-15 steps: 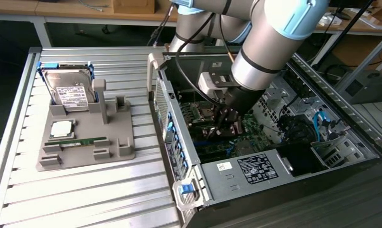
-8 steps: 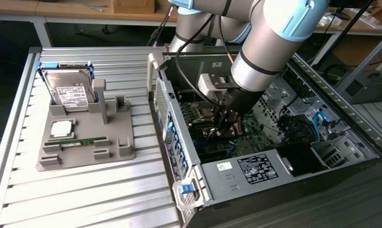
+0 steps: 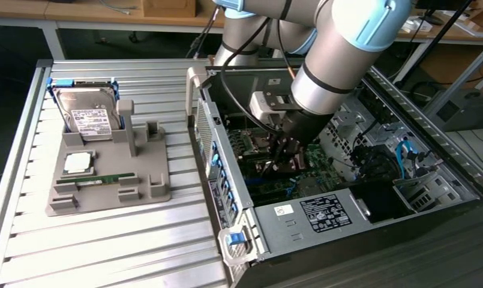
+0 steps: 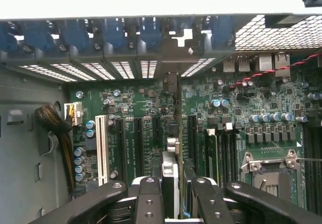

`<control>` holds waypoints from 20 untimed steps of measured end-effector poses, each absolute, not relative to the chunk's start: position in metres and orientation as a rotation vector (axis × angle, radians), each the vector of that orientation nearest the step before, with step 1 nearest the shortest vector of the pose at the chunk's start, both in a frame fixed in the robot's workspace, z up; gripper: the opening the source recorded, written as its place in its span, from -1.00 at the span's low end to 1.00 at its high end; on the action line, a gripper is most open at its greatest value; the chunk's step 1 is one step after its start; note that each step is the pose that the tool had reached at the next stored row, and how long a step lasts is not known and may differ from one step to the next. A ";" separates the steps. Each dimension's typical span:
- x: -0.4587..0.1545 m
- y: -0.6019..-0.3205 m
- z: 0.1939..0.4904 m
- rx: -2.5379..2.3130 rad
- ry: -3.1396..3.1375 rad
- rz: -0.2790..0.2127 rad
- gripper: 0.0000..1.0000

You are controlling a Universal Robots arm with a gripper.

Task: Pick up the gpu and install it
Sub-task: 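Insert the gpu into the slot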

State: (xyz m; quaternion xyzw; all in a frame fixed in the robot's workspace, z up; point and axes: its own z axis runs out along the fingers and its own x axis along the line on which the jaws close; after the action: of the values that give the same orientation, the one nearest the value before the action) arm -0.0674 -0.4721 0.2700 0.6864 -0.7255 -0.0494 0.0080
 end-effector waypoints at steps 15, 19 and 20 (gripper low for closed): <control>-0.069 -0.469 0.270 2.096 -2.294 -0.126 -0.46; -0.071 -0.469 0.269 2.095 -2.295 -0.126 -0.46; -0.071 -0.469 0.268 2.095 -2.295 -0.126 -0.46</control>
State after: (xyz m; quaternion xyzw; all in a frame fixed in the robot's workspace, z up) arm -0.0709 -0.4687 0.2684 0.6736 -0.7378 -0.0405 0.0158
